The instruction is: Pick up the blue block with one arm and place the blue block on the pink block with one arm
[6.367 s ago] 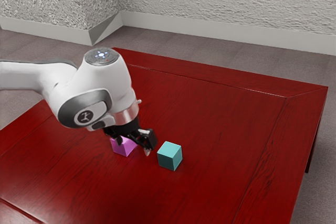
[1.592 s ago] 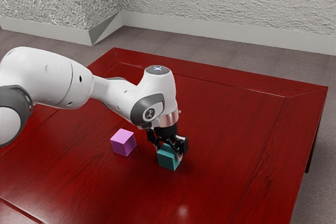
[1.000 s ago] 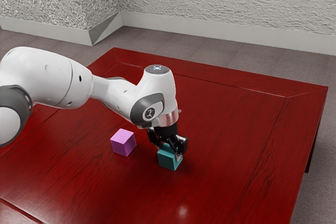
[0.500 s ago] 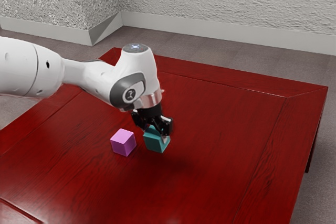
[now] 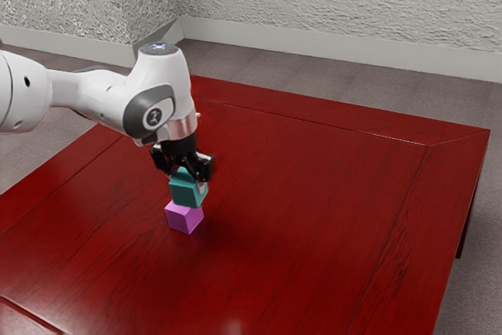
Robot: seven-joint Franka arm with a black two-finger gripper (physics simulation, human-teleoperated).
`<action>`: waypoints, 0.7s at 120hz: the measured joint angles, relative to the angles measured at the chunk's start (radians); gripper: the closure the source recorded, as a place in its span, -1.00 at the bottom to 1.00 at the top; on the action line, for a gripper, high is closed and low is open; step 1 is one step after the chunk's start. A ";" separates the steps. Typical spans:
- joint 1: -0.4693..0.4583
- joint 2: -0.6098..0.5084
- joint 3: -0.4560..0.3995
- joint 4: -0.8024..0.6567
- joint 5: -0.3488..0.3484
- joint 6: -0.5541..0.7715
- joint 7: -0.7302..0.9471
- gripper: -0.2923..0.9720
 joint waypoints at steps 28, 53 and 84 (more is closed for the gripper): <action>-0.001 -0.008 0.004 -0.030 0.026 0.005 0.000 -0.02; -0.002 0.015 0.026 -0.028 0.046 0.046 0.000 -0.02; 0.003 0.043 0.048 -0.025 0.059 0.092 0.000 -0.02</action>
